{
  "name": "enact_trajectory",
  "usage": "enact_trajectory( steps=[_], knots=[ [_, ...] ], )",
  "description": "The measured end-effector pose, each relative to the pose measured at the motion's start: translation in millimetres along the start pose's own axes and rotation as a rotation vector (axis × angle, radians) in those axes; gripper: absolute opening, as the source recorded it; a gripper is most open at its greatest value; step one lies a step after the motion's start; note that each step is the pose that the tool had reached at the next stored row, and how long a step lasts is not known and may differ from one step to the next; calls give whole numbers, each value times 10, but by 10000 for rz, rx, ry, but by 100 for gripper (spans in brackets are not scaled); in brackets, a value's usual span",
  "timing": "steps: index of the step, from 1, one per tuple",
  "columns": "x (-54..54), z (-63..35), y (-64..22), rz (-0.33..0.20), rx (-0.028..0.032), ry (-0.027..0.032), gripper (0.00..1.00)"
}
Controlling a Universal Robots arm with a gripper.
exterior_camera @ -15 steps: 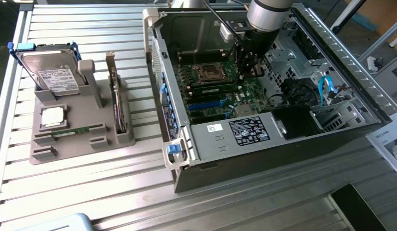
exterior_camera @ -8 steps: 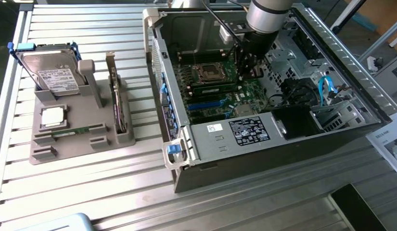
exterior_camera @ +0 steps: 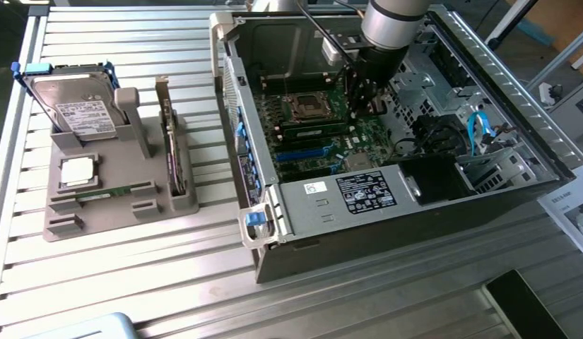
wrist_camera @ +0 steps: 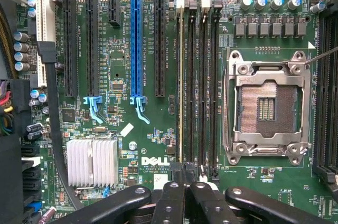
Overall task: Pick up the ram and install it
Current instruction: 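Press down the ram until it locks into place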
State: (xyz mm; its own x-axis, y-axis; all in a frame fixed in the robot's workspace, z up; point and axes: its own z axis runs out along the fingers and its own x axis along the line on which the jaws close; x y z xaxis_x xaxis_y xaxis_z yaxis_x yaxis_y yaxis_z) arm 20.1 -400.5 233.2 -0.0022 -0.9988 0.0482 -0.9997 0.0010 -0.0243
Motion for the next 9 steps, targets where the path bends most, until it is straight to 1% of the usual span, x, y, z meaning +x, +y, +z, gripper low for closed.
enact_trajectory(
  steps=[9],
  knots=[
    [-1, 13, 0, 0, 0, 1, 11]
  ],
)
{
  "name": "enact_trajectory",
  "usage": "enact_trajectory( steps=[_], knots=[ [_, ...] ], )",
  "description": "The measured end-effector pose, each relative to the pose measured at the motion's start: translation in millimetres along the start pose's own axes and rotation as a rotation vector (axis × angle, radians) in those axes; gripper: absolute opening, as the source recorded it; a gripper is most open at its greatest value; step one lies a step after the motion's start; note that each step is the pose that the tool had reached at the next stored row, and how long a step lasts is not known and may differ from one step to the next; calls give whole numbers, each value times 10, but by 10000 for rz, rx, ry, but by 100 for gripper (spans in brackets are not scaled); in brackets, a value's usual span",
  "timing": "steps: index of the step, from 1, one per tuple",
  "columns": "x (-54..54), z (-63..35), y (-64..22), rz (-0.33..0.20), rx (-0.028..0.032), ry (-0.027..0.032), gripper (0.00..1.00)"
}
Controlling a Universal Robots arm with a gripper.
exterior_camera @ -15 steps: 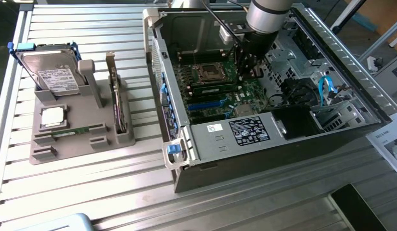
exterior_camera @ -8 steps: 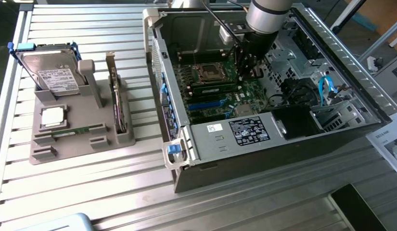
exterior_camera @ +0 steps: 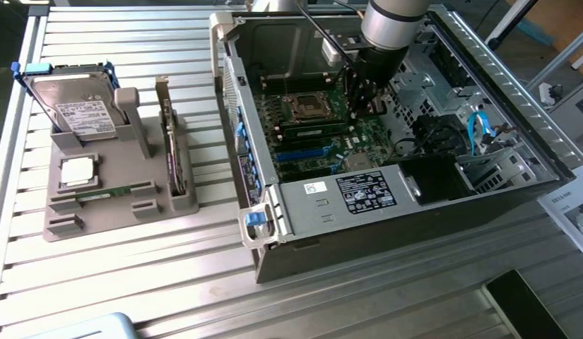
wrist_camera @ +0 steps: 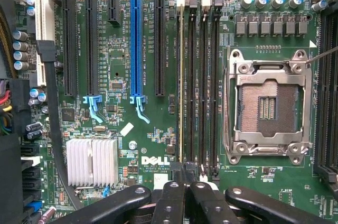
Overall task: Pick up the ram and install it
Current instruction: 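Press down the ram until it locks into place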
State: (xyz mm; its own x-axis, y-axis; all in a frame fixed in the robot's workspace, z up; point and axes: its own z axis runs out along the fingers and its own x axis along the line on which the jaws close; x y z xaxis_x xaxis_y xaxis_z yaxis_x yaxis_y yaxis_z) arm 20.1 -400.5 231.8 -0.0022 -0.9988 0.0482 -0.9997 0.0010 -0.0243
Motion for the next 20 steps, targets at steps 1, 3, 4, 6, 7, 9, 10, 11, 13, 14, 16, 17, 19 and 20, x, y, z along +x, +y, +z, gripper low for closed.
enact_trajectory(
  steps=[1, 3, 4, 6, 7, 9, 10, 11, 13, 14, 16, 17, 19, 20],
  knots=[
    [0, 1, 0, 0, 0, 0, 11],
    [0, 5, 0, 0, 0, 0, 11],
    [0, 8, 0, 0, 0, 0, 11],
    [0, 11, 0, 0, 0, 1, 11],
    [0, 11, 0, 0, 0, 1, 11],
    [-1, 11, 0, 0, 0, -2, 11],
    [-1, 8, 0, 0, 1, -4, 11],
    [-1, -12, 0, 1, 1, -12, 11],
    [4, -83, -2, 0, -15, -3, 11],
    [5, -101, -2, -1, -20, -1, 11],
    [6, -137, -3, -1, -30, -1, 11],
    [6, -137, -3, -1, -30, -2, 11],
    [6, -137, -3, -1, -30, -2, 11],
    [6, -137, -3, -1, -31, -1, 11]
  ],
)
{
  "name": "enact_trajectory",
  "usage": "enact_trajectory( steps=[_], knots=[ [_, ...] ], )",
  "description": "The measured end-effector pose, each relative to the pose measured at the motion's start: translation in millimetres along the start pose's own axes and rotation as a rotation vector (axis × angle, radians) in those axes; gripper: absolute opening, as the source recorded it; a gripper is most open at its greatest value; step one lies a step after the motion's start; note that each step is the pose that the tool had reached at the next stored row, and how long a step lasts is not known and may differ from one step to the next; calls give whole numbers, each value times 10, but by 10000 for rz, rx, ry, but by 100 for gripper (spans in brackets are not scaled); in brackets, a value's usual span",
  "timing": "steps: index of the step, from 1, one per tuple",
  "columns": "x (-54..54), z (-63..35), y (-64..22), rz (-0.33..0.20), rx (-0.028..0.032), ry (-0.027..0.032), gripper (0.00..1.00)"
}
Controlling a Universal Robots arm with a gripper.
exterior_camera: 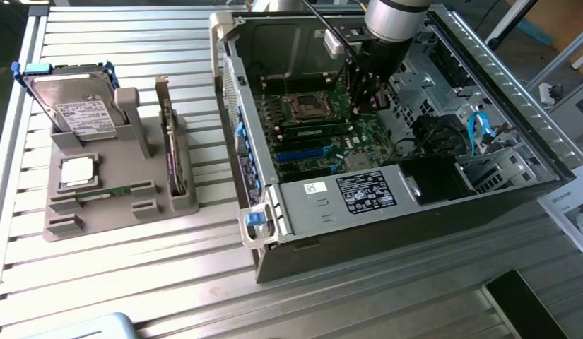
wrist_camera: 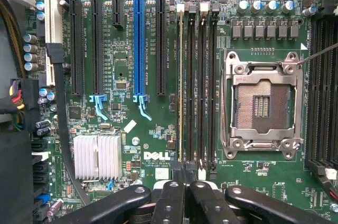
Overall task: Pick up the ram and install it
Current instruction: 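Press down the ram until it locks into place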
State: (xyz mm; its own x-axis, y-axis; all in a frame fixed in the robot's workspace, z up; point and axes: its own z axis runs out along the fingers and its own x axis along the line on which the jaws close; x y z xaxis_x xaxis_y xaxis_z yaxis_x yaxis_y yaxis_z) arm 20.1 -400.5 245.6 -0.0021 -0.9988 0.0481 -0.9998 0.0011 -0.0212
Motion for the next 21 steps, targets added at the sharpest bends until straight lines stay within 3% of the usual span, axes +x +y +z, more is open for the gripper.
enact_trajectory(
  steps=[2, 16, 21],
  knots=[
    [0, 0, 11, -1, 0, 0, 11],
    [1, -8, 335, 2, 44, 2, 11],
    [1, -11, 500, 4, 72, 1, 11]
  ],
)
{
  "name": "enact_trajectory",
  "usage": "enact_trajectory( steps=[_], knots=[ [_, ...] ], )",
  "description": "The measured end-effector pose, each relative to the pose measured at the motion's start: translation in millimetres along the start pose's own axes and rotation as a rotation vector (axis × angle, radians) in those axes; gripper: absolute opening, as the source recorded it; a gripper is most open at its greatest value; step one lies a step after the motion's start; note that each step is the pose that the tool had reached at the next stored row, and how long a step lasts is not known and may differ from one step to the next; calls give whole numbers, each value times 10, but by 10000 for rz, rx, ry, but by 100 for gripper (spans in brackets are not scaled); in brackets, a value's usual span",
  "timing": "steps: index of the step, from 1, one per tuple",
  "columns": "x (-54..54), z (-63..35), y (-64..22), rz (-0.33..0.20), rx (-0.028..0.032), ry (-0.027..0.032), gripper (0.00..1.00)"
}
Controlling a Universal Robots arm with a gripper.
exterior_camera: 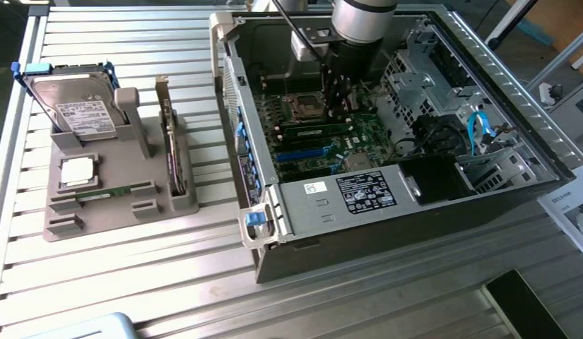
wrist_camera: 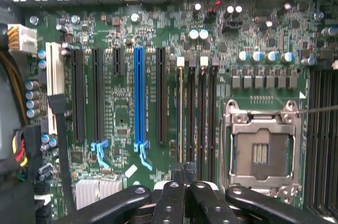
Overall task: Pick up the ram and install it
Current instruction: 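Press down the ram until it locks into place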
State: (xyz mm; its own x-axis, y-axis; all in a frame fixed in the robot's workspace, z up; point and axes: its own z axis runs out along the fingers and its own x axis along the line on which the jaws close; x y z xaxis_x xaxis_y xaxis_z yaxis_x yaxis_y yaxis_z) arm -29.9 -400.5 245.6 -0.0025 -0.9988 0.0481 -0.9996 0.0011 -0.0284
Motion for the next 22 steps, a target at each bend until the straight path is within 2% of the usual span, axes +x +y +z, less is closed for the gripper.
enact_trajectory(
  steps=[6, 22],
  knots=[
    [0, -2, 70, 0, 4, 0, 11],
    [0, 6, 94, 0, 11, -1, 11]
  ],
)
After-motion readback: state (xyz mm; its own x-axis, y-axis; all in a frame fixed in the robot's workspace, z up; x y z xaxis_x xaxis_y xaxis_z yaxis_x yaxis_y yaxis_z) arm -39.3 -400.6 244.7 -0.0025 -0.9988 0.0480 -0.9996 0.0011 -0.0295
